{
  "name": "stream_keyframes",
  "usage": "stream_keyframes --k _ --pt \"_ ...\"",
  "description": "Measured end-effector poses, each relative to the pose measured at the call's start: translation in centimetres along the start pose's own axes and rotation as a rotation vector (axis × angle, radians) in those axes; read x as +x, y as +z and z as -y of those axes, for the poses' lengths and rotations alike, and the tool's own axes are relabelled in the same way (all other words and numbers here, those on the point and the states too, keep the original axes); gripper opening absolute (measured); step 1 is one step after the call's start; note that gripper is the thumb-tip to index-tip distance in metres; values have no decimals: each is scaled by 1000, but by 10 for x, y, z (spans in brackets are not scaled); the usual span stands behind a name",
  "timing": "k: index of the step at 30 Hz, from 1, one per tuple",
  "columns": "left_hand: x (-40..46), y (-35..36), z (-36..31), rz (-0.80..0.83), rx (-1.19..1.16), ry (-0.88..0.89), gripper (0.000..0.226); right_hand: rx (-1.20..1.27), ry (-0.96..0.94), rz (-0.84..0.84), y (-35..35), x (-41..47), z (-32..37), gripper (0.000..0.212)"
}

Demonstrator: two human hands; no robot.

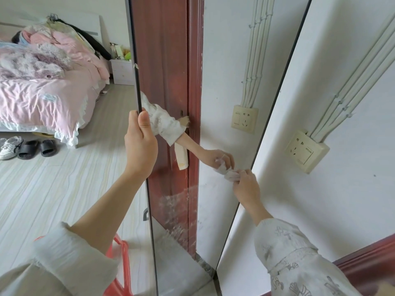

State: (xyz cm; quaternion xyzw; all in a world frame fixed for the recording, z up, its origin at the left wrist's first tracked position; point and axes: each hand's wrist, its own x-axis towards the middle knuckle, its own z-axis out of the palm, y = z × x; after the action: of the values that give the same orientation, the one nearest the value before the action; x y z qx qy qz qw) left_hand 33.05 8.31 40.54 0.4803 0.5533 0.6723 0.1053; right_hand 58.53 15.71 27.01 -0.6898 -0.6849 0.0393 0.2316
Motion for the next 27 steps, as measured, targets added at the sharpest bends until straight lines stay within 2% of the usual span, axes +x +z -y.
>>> stream_keyframes --k 3,7,11,14,17,21,25,27 --pt "-1 0 -1 2 1 -3 33 30 52 -223 -33 22 3 34" --pt "-1 0 -1 -12 22 -19 33 127 -29 -536 -93 70 23 36" --pt "-2 1 -2 -20 33 -25 33 276 -125 -625 -136 104 63 36" --pt "-2 1 -3 -24 29 -15 33 469 -97 -592 -135 109 72 35" --pt "-1 1 -2 -28 19 -14 33 470 -14 -554 -101 93 57 43" --pt "-2 0 0 -28 -1 -9 33 605 189 -453 -45 60 30 50" --pt "-2 1 0 -33 7 6 34 532 379 -224 0 33 0 43" --pt "-2 2 -1 -36 7 13 35 509 393 -207 -1 35 -6 42"
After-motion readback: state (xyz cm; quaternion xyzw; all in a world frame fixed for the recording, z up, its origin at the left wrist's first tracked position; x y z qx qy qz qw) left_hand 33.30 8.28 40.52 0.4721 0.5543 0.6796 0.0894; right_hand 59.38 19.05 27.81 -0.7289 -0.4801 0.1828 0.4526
